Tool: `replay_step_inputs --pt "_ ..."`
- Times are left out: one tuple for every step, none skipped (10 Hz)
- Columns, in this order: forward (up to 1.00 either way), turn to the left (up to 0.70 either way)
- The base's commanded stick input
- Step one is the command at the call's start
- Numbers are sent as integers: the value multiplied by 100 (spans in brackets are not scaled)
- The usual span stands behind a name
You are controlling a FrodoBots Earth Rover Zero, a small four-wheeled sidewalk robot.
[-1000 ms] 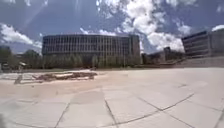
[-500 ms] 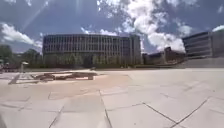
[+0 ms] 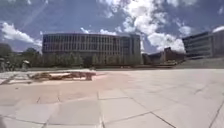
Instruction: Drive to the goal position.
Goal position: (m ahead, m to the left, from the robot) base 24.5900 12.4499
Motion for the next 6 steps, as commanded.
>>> replay_step_inputs --pt "70 0" --pt "70 0" --pt "70 3" --pt "70 0" --pt "70 0" --pt "70 0"
